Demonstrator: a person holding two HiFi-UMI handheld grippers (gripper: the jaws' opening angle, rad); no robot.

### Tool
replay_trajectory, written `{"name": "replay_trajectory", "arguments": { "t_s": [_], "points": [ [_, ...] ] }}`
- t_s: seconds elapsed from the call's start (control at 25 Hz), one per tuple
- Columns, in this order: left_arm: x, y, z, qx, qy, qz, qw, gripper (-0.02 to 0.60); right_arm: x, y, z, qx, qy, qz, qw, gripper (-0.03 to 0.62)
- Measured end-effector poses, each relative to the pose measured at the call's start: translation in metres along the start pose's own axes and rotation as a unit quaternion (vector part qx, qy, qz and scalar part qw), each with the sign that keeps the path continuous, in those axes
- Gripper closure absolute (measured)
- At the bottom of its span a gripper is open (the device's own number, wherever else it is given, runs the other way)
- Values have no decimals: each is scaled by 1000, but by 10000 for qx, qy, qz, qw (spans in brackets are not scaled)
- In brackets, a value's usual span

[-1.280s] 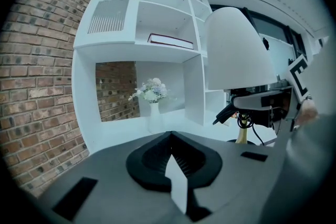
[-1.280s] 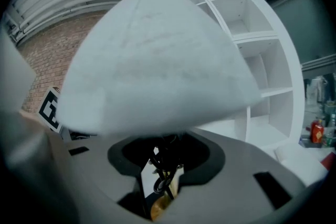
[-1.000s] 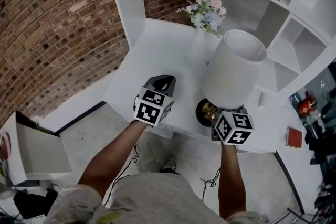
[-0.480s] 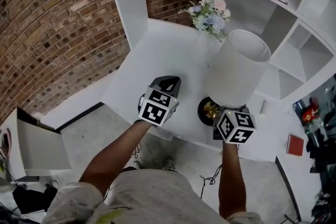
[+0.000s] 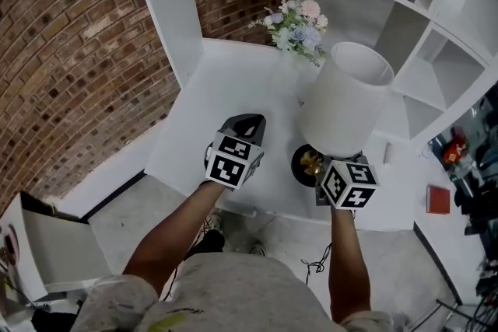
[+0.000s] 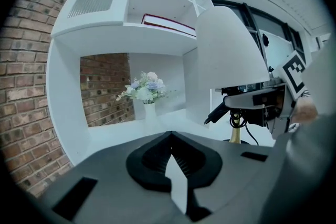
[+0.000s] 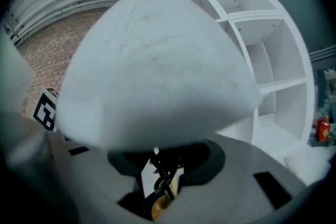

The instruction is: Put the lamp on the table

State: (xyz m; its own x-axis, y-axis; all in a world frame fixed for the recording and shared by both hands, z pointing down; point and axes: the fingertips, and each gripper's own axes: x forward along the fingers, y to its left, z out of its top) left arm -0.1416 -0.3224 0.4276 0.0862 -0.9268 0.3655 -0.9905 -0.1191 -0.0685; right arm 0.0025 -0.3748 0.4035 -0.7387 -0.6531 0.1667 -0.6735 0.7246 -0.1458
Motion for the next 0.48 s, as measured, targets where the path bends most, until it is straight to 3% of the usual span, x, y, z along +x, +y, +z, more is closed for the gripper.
{"name": "replay_trajectory", "arguments": {
  "t_s": [0.48],
  "points": [
    [38,22,-2,255,-51,-803,9964,586,20,-11,-1,343,9,-940,9950,451]
  ]
}}
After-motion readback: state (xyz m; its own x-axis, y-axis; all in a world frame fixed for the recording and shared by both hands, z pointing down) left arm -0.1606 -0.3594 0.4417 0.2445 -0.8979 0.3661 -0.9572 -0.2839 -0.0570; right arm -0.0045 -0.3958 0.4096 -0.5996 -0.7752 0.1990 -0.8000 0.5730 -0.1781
